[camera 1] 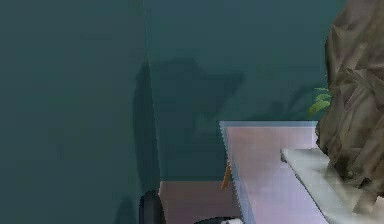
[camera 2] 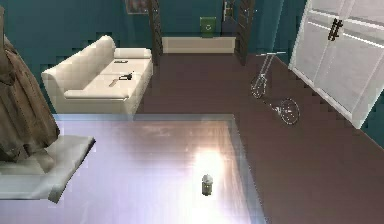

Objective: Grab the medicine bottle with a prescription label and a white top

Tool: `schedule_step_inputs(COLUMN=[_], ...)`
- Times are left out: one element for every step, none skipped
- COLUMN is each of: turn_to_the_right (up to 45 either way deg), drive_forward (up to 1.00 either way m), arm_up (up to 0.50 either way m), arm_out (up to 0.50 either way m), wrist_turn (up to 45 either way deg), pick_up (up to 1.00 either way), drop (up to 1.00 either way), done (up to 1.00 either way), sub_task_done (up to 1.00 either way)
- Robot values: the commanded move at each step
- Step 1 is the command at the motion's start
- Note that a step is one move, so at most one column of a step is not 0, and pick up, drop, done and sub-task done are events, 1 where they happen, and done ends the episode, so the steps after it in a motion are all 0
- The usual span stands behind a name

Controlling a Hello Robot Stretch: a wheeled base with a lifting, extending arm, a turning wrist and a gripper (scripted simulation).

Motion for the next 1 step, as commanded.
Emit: schedule_step_inputs(turn_to_the_right=[0.0], drive_forward=[0.00], arm_up=[0.50], arm_out=[0.00], wrist_turn=[0.0], pick_up=[0.00], drop=[0.00], done=[0.00], sub_task_done=[0.00])
